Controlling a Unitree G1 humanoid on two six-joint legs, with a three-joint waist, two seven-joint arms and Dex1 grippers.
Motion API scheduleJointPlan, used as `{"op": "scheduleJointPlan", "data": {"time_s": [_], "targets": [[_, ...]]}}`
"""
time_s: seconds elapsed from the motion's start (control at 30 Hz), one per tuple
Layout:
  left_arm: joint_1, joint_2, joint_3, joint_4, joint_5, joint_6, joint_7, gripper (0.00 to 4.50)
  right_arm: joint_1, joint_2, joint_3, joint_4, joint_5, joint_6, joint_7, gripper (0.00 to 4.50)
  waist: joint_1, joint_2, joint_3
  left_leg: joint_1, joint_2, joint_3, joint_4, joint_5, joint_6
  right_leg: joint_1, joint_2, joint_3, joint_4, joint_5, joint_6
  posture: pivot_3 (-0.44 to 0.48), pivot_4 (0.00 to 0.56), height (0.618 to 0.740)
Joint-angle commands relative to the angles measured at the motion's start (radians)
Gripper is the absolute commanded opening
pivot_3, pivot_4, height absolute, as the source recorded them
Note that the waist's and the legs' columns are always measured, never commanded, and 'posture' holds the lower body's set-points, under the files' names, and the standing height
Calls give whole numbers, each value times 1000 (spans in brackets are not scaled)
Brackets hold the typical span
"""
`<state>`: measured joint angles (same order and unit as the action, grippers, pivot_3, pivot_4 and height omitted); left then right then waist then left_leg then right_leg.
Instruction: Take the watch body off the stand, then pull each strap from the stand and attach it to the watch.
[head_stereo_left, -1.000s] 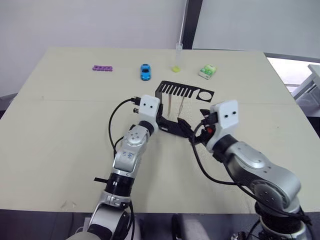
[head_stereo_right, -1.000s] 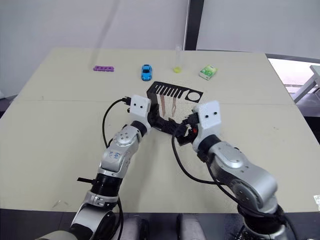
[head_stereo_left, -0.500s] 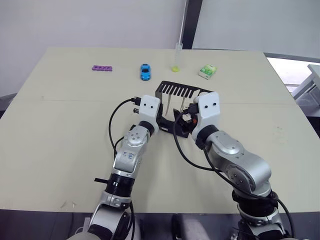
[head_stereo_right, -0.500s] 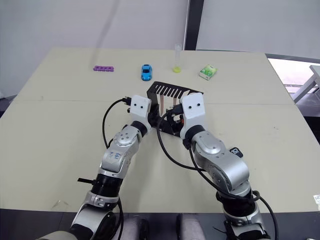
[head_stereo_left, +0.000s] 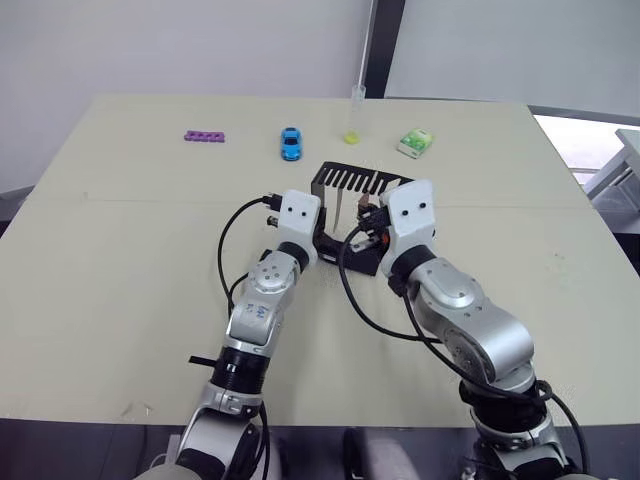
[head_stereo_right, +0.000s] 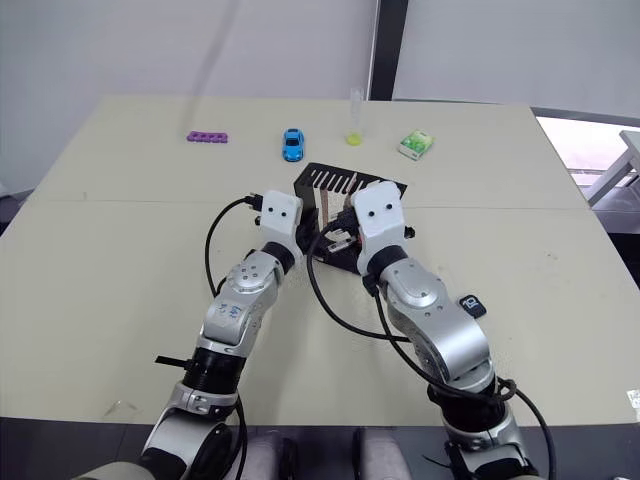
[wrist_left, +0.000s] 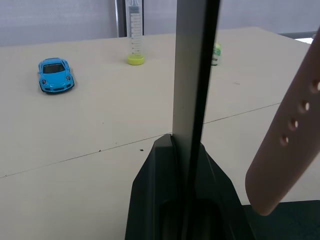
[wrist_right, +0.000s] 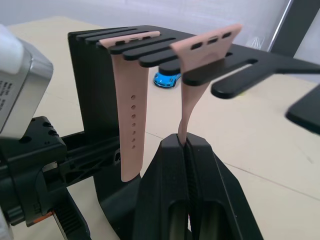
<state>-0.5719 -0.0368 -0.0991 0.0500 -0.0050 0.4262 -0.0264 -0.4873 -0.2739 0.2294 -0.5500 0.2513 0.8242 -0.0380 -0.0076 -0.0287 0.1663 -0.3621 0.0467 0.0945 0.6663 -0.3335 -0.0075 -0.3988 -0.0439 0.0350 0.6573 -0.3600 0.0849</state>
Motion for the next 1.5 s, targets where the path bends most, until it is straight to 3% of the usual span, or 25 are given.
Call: {"op": "scheduleJointPlan", "data": {"time_s": [0.03, 0.6, 1.0, 1.13, 1.23, 1.33, 1.5], "targets": [[-7, -14, -14, -21, 6, -16, -3, 0, 9, -19, -2, -72, -35, -28, 41, 41, 0, 0, 0, 0, 0, 0, 0, 0, 0, 0, 0, 0, 0, 0, 0, 0, 150, 740], [0, -10, -15, -21, 12, -28, -6, 0, 99, -89, 0, -187, -117, -20, 149, 41, 1, 0, 0, 0, 0, 0, 0, 0, 0, 0, 0, 0, -1, 0, 0, 0, 150, 740], [-2, 5, -21, -32, 14, -1, -31, 0, 237, -160, -260, -265, 155, 52, 376, 41, 3, 0, 0, 0, 0, 0, 0, 0, 0, 0, 0, 0, -1, 0, 0, 0, 150, 740], [-2, 8, -16, -51, -1, 6, -53, 1457, 252, -192, -288, -251, 219, 49, 433, 0, 3, 0, 0, 0, 0, 0, 0, 0, 0, 0, 0, 0, -1, 0, 0, 0, 150, 740], [12, 33, -25, -95, 0, 22, -84, 3091, 267, -215, -313, -245, 276, 44, 479, 0, 2, 0, 0, 0, 0, 0, 0, 0, 0, 0, 0, 1, -2, 0, 0, 0, 150, 740], [35, 69, -27, -149, -12, 56, -127, 4452, 274, -238, -338, -235, 321, 42, 512, 0, 1, 0, 0, 0, 0, 0, -1, 0, 0, 0, 0, 1, -1, 0, 0, 0, 150, 740], [78, 166, 14, -268, -77, 148, -228, 4452, 285, -305, -357, -213, 375, 28, 581, 0, 1, 0, 0, 1, 0, 0, -1, 0, 0, 0, 0, 1, -1, 0, 0, 0, 150, 740]]}}
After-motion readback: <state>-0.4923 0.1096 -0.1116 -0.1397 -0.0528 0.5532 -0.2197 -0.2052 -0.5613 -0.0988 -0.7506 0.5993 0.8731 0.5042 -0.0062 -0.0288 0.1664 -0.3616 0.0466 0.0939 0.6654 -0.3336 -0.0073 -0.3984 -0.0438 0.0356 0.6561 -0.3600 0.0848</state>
